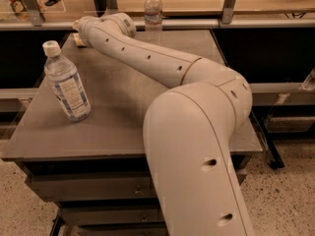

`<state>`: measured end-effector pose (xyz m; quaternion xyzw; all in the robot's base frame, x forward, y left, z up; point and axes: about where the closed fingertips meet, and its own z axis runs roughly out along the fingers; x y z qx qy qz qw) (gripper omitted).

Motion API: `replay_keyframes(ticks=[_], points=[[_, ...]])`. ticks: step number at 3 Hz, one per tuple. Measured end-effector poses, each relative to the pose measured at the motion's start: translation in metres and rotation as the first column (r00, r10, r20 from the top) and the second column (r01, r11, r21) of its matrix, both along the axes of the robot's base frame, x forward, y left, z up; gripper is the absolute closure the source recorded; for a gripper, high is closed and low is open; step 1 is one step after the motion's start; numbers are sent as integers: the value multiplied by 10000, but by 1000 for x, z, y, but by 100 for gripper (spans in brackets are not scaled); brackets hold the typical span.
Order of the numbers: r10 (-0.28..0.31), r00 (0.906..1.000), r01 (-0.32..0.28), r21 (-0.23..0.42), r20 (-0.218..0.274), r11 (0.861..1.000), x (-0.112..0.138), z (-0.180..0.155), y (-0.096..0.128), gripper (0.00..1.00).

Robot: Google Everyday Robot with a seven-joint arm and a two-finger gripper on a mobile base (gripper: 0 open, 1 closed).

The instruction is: Move sponge near blue plastic bottle

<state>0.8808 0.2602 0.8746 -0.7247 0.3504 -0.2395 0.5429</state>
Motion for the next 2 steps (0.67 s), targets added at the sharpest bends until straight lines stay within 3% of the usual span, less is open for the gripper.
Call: replay_keyframes(ticks=[1, 2], points=[[22, 10000, -22, -149, -11, 9999, 0, 2, -4, 87], [220, 9998, -220, -268, 0, 9994, 0, 6, -1, 87]])
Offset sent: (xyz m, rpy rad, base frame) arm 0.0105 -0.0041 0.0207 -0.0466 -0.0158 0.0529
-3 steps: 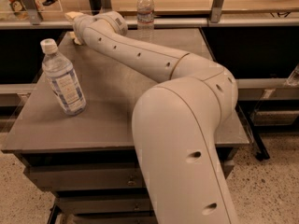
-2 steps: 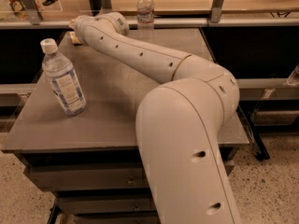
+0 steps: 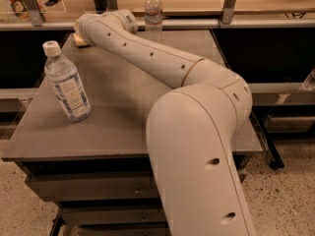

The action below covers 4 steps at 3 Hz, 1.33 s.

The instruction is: Move sponge near blue plastic bottle

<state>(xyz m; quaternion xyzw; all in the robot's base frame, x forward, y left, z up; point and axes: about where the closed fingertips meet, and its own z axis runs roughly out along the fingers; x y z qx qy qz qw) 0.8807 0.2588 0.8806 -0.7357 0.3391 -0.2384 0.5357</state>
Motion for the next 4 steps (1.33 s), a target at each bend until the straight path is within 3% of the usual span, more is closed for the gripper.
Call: replay_keyframes(ticks=[3, 4], points=[[-31, 9995, 19, -391, -306, 9992, 4, 1, -7, 17], [-9, 9992, -9, -448, -399, 9990, 4, 0, -7, 0]])
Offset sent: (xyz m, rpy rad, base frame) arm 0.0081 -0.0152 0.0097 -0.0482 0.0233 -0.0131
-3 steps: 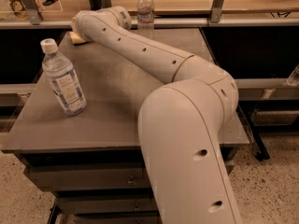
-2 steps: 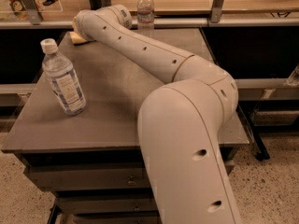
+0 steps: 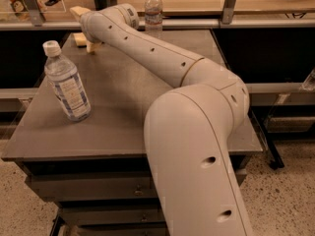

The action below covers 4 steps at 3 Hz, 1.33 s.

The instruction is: Move sponge near blue plastic bottle

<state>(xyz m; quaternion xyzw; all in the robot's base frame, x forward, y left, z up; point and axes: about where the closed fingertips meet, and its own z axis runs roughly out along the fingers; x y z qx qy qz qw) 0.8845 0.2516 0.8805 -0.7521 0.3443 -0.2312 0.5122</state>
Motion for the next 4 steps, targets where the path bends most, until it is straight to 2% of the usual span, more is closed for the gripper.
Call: replay_keyframes(ticks=[4], points=[[-78, 10000, 78, -7, 62, 10000, 1, 1, 0, 0]])
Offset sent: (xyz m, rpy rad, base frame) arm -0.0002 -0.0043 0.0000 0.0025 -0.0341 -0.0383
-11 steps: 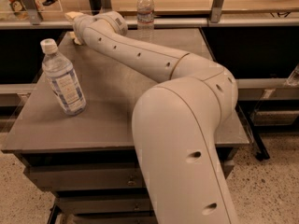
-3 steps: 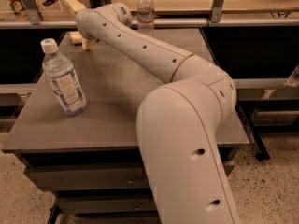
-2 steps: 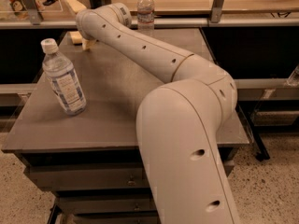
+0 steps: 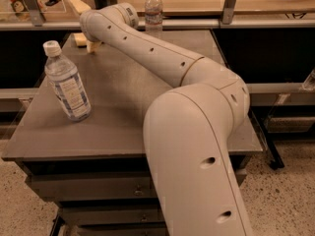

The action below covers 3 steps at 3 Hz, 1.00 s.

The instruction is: Move sponge near blue plastic bottle

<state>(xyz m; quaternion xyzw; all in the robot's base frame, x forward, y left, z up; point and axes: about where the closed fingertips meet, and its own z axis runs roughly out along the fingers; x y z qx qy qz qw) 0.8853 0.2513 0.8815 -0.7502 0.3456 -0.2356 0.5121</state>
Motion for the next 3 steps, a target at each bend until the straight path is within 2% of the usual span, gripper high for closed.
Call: replay_keyframes(ticks=[3], points=[[-1, 10000, 1, 0, 1, 10000, 0, 0, 0, 0]])
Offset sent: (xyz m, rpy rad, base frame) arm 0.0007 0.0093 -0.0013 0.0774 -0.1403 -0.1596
